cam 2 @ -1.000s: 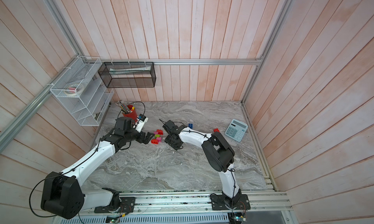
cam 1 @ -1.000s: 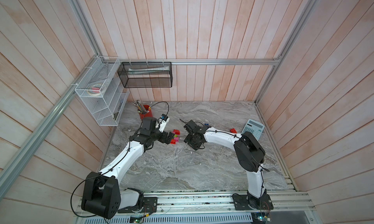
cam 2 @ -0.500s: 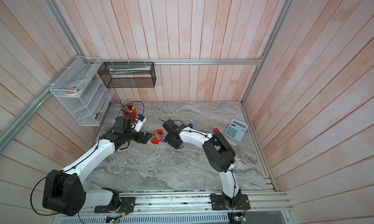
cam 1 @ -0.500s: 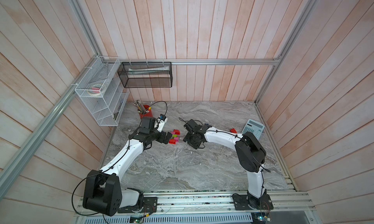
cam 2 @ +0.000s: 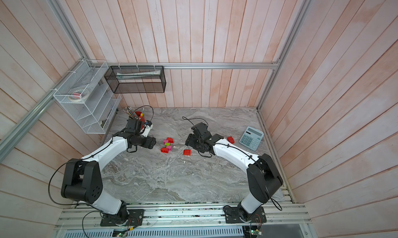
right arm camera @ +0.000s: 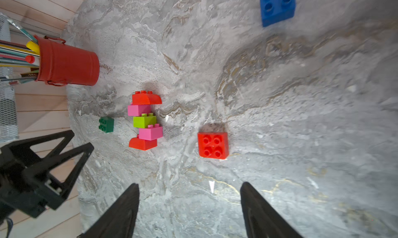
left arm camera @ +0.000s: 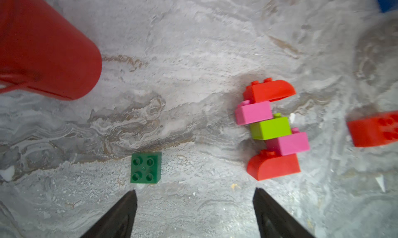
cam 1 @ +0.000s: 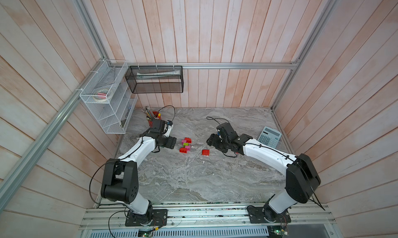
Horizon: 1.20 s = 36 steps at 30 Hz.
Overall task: Assemble the letter s with lego
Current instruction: Pick up the lego brick from the center of the board.
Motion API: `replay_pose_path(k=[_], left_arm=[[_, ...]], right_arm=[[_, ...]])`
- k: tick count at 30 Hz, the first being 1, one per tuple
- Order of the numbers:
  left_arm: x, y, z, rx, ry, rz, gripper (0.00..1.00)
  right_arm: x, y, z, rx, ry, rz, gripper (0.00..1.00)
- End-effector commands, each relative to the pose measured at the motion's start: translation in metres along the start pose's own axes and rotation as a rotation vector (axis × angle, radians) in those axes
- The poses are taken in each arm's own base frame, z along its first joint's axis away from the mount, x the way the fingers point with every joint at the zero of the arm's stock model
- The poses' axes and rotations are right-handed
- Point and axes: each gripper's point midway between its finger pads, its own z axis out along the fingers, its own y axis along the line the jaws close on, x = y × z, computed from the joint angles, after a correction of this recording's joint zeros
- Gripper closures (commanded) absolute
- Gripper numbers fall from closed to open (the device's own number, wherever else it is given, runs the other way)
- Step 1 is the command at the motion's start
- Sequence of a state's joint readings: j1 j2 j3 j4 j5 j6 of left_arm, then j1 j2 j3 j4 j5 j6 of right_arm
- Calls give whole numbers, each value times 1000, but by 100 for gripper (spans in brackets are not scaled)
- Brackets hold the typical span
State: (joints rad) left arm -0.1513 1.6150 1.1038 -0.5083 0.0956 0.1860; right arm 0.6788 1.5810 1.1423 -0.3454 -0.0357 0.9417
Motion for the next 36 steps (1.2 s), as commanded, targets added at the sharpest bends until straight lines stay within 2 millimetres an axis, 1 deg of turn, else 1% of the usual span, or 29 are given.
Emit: replay_pose_path(k=[1, 4, 8, 10, 15, 19, 24, 29, 36], left_arm=[[3, 20, 4, -52, 44, -51, 16], [9, 29, 14, -68, 78, -64, 22], [10, 33, 26, -69, 102, -67, 25], [13, 37, 32, -83, 122, -63, 29], [16, 45, 46, -101, 157, -58, 31], [17, 51, 51, -126, 176, -52, 35], [24, 53, 58, -124, 196, -56, 38], [26, 53, 63, -117, 209, -72, 47], [30, 56, 65, -130, 226, -74, 54]], right_arm=[[-11, -7, -13, -38, -39, -113, 22], [-13, -22, -21, -67, -42, -132, 21], [-17, -35, -32, -121, -64, -148, 19], [-19, -41, -36, -133, -71, -151, 19], [-18, -59, -39, -116, -66, -144, 19], [-19, -68, -41, -106, -73, -128, 19], [-19, -72, -40, -108, -69, -121, 19], [-19, -73, -39, -110, -62, -121, 19], [-20, -75, -38, -110, -61, -114, 20]])
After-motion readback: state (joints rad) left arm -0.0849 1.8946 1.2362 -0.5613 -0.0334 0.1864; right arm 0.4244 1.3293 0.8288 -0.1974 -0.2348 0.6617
